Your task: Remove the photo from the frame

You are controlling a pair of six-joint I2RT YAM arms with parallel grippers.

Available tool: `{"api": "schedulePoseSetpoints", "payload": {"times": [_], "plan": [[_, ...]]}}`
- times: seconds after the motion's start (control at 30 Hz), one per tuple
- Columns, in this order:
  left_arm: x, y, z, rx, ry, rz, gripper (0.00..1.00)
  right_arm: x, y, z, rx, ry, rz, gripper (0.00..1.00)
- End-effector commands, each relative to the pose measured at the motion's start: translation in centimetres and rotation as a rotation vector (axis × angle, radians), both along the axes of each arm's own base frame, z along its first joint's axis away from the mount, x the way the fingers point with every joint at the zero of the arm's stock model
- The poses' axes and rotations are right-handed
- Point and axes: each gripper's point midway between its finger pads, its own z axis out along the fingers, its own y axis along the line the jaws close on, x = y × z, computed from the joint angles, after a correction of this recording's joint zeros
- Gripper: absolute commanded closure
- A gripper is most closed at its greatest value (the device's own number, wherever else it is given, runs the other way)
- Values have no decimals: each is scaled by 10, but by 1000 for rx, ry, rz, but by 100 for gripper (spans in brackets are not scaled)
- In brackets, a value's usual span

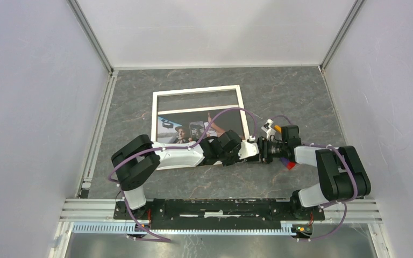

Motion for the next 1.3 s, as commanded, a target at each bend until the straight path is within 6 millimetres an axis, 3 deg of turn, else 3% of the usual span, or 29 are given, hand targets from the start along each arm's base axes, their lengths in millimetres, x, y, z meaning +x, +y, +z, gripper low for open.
{"api": "schedulePoseSetpoints", "payload": {"times": [0.0, 0.17, 0.77, 0.97, 1.1, 1.27], "plan": [[13, -15, 34, -106, -27, 27, 48, 11, 5, 5, 45, 10, -11, 43], [11, -14, 33, -101, -22, 18, 47, 16, 9, 6, 76, 39, -6, 33], [5, -14, 33, -112, -5, -15, 44, 27, 10, -10, 81, 166, -66, 38], [3, -9, 32, -102, -3, -10, 42, 31, 13, -16, 104, 218, -66, 56], [0, -5, 40, -131, -7, -2, 34, 29, 13, -18, 106, 237, -75, 63], [-11, 15, 47, -158, -22, 4, 30, 28, 14, -14, 119, 233, -71, 77]]}}
